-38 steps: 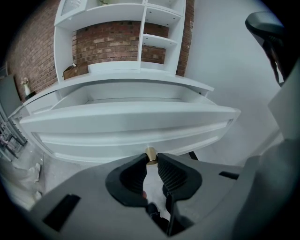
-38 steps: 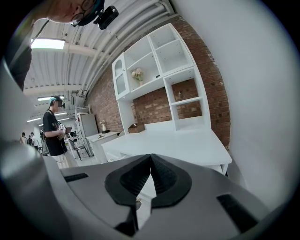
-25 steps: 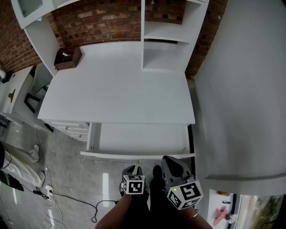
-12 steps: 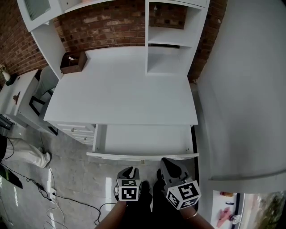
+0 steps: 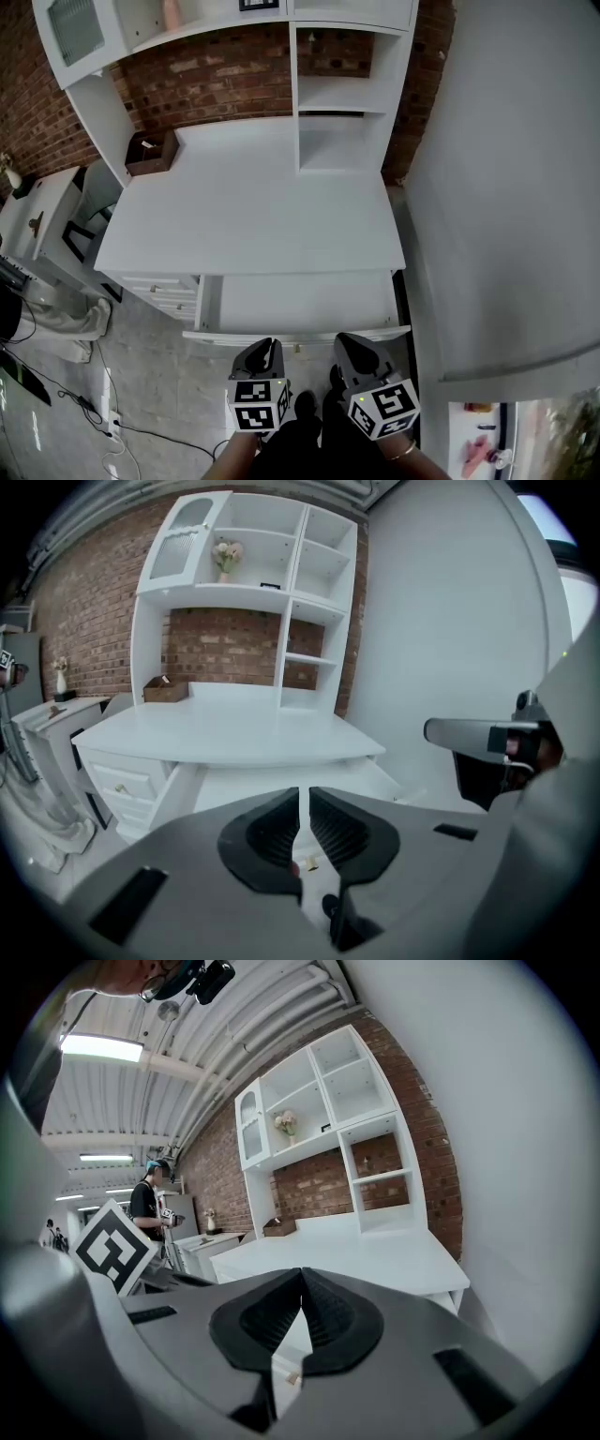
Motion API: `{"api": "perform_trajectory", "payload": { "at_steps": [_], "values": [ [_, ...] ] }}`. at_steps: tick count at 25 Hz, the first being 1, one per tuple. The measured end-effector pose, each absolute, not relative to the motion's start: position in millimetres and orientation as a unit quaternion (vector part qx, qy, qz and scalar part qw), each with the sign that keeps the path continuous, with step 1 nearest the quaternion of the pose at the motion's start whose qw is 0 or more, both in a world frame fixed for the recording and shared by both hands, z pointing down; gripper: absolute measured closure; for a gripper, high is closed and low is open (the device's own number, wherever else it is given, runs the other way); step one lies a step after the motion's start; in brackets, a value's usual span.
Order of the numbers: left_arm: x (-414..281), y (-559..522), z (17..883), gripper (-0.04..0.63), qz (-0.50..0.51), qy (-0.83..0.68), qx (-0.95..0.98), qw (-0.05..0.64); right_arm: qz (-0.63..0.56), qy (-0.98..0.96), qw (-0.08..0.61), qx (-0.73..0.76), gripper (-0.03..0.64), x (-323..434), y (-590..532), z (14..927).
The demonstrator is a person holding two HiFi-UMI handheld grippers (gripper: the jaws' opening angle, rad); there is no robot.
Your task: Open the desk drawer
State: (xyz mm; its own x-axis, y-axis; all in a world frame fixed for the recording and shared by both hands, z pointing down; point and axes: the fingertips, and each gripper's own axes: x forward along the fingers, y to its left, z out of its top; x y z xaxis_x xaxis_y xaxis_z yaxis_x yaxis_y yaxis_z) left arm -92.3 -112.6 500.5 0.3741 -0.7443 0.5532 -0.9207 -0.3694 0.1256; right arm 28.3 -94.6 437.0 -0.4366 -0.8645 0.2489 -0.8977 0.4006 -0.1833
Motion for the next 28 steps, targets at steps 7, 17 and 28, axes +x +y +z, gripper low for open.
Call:
{"api": "perform_trajectory", "payload": {
  "at_steps": [7,17,28],
  "values": [
    [-82.8,-124.6,441.3,0.572,0.159,-0.519,0.825,0.157,0.133,-0.829,0.043,0.541,0.612,40.9,-97.0,420.5],
    [-84.7,-128.1,396.4,0.586,0.115,-0.51,0.845,0.113,0.108,-0.826,0.025,0.552,0.612,54.3,-98.6,396.1],
    [-91.7,-136.4,385.3,0.586,0.086,-0.511,0.85,0.095,0.086,-0.815,0.027,0.573,0.612,78.5,-107.9,385.2]
  ]
}}
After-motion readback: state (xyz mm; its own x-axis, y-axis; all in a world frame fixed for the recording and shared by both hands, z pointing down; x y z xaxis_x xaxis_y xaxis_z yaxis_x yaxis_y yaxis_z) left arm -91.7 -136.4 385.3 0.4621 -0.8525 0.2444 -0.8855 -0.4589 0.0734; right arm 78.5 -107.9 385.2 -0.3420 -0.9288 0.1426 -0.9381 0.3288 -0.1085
